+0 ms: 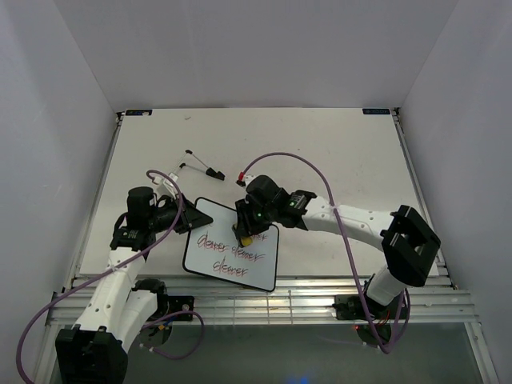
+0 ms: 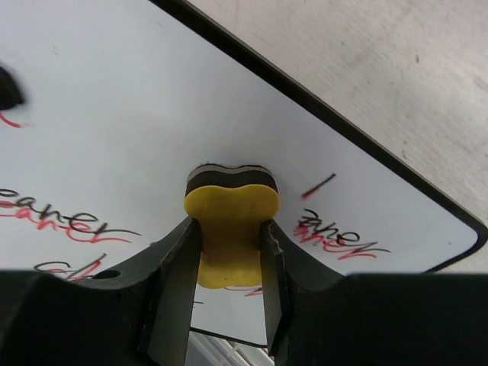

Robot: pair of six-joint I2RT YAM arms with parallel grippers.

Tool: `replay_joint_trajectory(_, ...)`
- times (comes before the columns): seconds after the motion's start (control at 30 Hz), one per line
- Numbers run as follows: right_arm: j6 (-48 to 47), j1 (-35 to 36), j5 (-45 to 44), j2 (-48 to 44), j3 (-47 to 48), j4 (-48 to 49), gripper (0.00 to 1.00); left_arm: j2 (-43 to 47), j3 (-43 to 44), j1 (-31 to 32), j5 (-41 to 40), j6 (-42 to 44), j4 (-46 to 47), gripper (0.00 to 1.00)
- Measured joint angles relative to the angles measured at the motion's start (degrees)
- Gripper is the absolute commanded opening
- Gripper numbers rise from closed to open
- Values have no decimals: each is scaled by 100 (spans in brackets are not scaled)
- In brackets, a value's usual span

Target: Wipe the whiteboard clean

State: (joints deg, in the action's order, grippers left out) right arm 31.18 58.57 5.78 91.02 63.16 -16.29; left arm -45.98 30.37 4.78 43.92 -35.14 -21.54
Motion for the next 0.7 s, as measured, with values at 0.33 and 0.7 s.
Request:
replay_joint_trajectory(0.33,-109,-372,129,155,-4,122,23,37,-101,31,-264,-245,186,0)
replay_joint_trajectory(0.7,-188,-1237,221,-131,-1244,155,22,221,-380,35,-350,-540,400,0)
